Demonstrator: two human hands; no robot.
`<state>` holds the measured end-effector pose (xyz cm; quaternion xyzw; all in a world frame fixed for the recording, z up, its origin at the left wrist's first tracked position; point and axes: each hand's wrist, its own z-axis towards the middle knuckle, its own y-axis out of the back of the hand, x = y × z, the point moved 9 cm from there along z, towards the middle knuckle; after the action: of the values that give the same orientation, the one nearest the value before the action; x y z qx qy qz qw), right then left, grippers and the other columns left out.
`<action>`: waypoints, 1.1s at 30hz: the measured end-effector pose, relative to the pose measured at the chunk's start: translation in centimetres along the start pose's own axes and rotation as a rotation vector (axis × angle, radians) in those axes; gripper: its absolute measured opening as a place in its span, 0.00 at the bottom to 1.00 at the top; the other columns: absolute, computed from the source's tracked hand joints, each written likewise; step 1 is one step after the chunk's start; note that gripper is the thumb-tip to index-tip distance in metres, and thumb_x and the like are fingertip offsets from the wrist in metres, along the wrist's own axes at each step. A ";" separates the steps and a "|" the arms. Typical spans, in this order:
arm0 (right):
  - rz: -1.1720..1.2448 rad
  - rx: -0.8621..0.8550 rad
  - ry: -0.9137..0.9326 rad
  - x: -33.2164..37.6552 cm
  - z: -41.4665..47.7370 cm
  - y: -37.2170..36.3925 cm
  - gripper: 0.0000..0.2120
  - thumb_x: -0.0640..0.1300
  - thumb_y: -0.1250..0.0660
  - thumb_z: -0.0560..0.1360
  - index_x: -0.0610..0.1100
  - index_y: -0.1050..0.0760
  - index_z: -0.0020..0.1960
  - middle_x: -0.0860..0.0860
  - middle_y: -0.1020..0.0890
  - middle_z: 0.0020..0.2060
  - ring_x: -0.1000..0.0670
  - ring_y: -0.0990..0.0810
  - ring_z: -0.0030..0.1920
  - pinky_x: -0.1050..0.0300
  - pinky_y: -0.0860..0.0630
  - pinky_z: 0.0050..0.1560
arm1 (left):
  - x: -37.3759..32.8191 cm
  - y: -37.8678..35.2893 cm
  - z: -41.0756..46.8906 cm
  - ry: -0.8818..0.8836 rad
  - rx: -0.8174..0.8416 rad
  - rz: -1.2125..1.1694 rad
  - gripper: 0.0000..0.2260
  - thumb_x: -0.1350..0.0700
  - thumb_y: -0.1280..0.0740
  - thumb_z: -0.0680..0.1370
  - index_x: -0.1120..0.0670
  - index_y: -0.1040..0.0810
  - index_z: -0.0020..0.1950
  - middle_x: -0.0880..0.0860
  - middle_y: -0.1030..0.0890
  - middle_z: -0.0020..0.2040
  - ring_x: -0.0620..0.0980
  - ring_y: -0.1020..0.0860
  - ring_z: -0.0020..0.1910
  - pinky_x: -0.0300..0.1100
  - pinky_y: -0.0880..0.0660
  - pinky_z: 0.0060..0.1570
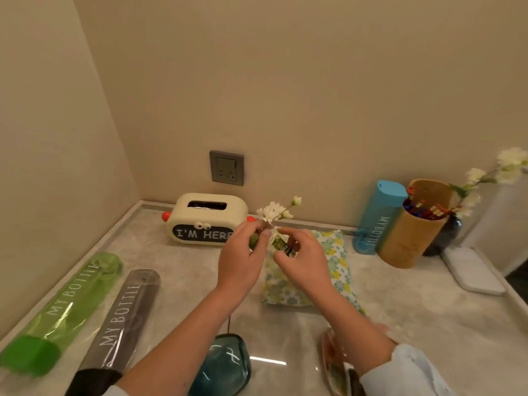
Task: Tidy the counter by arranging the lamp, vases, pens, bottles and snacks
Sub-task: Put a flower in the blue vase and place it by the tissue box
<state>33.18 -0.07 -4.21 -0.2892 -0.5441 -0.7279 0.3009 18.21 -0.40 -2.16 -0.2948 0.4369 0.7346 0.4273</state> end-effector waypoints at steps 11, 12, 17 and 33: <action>-0.148 0.055 -0.186 -10.0 -9.1 11.0 0.21 0.51 0.31 0.69 0.54 0.23 0.62 0.56 0.25 0.46 0.57 0.25 0.43 0.59 0.24 0.46 | -9.1 -10.1 -7.5 0.172 0.033 -0.489 0.07 0.55 0.39 0.81 0.49 0.22 0.49 0.44 0.27 0.30 0.44 0.28 0.32 0.35 0.30 0.37; -0.175 0.090 -0.199 -10.9 -10.1 11.1 0.21 0.52 0.31 0.69 0.54 0.23 0.62 0.56 0.25 0.46 0.57 0.25 0.43 0.58 0.25 0.46 | -9.0 -11.0 -8.4 0.201 0.054 -0.486 0.07 0.55 0.39 0.81 0.50 0.22 0.49 0.46 0.27 0.30 0.45 0.28 0.31 0.35 0.30 0.37; -0.226 0.197 -0.165 -13.4 -13.9 10.3 0.21 0.52 0.29 0.68 0.54 0.22 0.61 0.58 0.25 0.39 0.55 0.24 0.42 0.58 0.26 0.43 | -9.0 -12.9 -12.7 0.277 0.098 -0.471 0.07 0.57 0.39 0.81 0.55 0.21 0.50 0.50 0.27 0.30 0.42 0.27 0.30 0.30 0.29 0.33; 0.379 0.516 -0.053 -3.7 -17.6 5.1 0.08 0.37 0.36 0.71 0.44 0.18 0.38 0.53 0.20 0.28 0.55 0.24 0.30 0.60 0.28 0.34 | -6.0 -6.1 -16.1 0.414 -0.139 -0.337 0.08 0.53 0.39 0.81 0.53 0.25 0.45 0.48 0.24 0.33 0.42 0.25 0.34 0.35 0.29 0.40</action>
<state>37.79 -17.73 -8.06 -0.3183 -0.6547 -0.4893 0.4802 27.32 -15.43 -6.87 -0.5358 0.4084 0.6052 0.4240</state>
